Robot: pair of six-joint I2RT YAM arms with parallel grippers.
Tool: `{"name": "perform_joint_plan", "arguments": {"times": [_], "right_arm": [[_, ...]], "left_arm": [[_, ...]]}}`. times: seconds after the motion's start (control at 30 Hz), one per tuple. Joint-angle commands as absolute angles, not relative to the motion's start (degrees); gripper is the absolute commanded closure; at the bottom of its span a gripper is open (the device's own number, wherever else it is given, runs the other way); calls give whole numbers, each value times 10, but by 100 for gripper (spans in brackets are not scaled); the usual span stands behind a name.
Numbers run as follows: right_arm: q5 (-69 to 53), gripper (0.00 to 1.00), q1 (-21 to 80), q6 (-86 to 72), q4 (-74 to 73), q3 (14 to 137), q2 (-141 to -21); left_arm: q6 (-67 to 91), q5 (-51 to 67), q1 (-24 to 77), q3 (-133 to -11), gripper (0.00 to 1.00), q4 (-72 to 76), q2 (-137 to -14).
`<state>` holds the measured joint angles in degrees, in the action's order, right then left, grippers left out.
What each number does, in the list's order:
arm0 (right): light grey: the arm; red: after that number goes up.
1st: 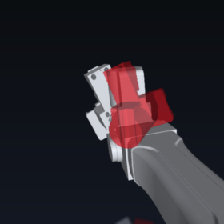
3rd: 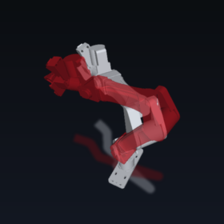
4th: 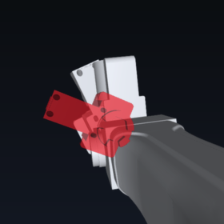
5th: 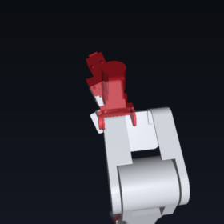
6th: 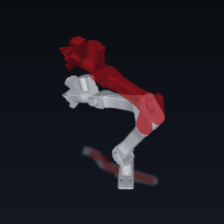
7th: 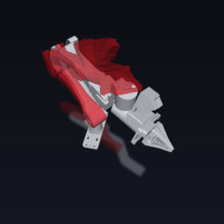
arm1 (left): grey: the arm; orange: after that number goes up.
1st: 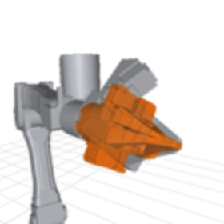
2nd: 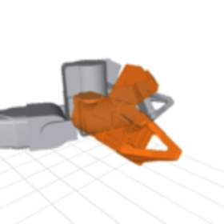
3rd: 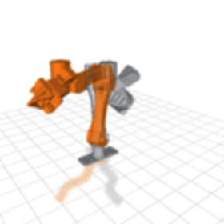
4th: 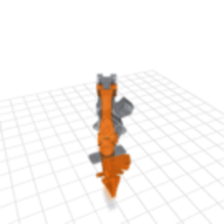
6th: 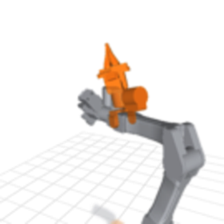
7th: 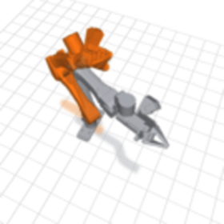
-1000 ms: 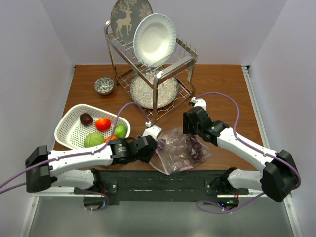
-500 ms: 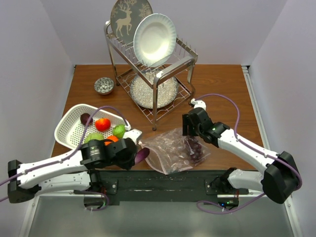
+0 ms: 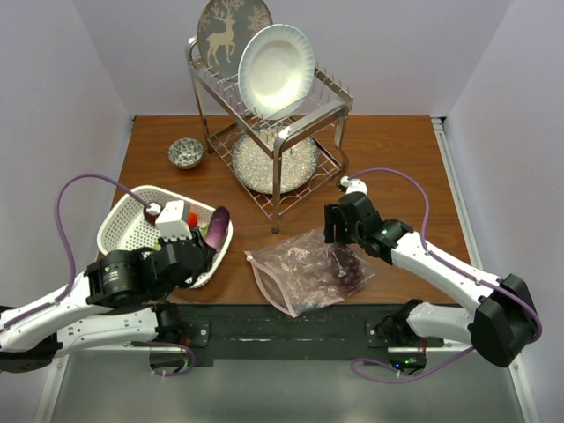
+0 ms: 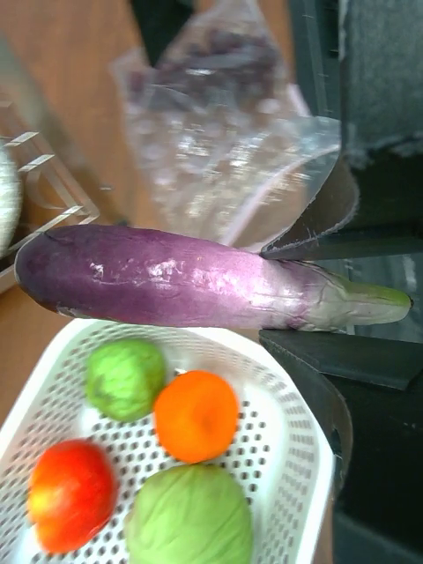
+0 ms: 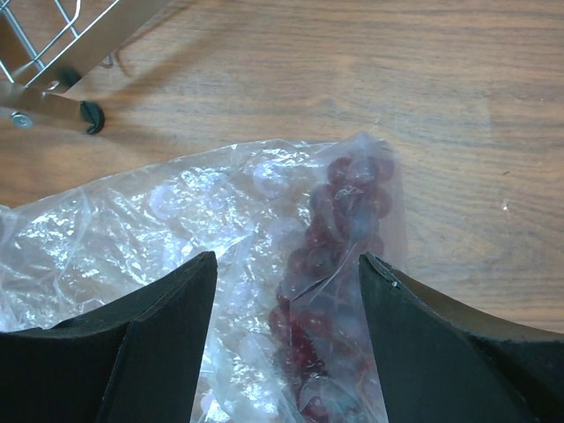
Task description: Open the zip-top bag and remove the fake food
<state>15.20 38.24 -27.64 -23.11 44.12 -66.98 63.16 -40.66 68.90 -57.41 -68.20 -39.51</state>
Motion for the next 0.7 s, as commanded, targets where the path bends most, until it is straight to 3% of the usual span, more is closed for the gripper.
{"name": "perform_joint_plan", "arguments": {"times": [0.0, 0.27, 0.5, 0.67], "right_arm": [[133, 31, 383, -273, -221, 438, -661], [121, 31, 384, -271, -235, 447, -648], [120, 31, 385, -257, -262, 470, -649], [109, 31, 385, -252, -273, 474, -644]], "left_arm": [[644, -536, 660, -565, 87, -601, -421], [450, -389, 354, -499, 91, -390, -461], [397, -288, 88, -420, 91, -324, -475], [380, -273, -15, -382, 92, -323, -467]]}}
